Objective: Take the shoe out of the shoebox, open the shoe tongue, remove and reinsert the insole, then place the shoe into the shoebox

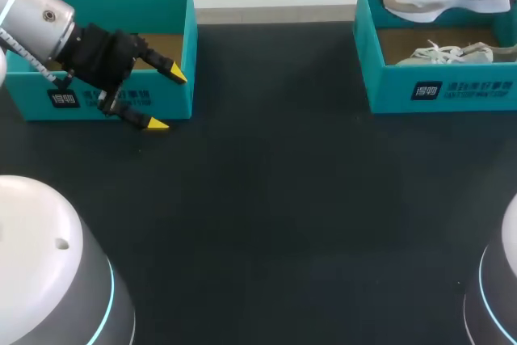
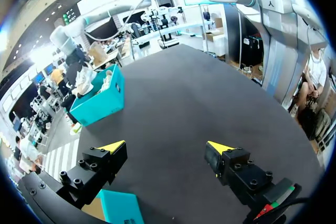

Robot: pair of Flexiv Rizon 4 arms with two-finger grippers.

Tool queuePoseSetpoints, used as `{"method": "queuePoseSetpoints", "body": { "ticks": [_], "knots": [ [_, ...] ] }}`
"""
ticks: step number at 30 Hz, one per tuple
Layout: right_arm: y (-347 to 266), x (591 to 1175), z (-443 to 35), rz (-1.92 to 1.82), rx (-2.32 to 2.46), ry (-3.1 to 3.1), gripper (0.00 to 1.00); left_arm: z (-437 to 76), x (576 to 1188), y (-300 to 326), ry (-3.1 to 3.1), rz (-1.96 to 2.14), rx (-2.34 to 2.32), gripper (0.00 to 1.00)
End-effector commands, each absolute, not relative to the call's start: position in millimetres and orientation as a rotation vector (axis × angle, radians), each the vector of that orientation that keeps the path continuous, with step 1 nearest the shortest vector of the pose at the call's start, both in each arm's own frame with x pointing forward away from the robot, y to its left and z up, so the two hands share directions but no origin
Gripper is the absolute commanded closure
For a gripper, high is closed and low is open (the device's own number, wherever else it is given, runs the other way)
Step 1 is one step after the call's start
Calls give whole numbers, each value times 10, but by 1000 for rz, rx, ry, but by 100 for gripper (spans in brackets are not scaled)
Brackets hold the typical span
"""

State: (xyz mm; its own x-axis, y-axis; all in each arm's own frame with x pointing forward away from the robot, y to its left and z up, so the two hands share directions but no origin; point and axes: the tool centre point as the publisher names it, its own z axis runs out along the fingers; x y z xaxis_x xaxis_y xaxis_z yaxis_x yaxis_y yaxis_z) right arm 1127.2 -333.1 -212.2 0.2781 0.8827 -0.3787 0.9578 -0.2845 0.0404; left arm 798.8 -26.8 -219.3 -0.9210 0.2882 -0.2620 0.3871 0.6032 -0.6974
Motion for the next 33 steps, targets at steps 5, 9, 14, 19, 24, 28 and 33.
{"method": "queuePoseSetpoints", "body": {
  "ticks": [5, 9, 14, 19, 24, 28, 33],
  "knots": [
    [-3337, 11271, -2290, -417, 2298, 1682, 100, -2196, 7992, -273, 2705, -1217, 574, 0],
    [-3367, 11275, -2374, -435, 2295, 1665, 100, -2196, 7992, -273, 2705, -1217, 574, 0],
    [-3409, 11291, -2457, -450, 2301, 1660, 100, -2196, 7992, -273, 2705, -1217, 574, 0],
    [-3439, 11341, -2513, -461, 2290, 1648, 100, -2196, 7992, -273, 2705, -1217, 574, 0],
    [-3461, 11389, -2596, -467, 2287, 1637, 100, -2196, 7992, -273, 2705, -1217, 574, 0],
    [-3465, 11416, -2657, -463, 2299, 1630, 100, -2196, 7992, -273, 2705, -1217, 574, 0],
    [-3470, 11484, -2717, -449, 2314, 1619, 100, -2196, 7992, -273, 2705, -1217, 574, 0]
  ]
}}
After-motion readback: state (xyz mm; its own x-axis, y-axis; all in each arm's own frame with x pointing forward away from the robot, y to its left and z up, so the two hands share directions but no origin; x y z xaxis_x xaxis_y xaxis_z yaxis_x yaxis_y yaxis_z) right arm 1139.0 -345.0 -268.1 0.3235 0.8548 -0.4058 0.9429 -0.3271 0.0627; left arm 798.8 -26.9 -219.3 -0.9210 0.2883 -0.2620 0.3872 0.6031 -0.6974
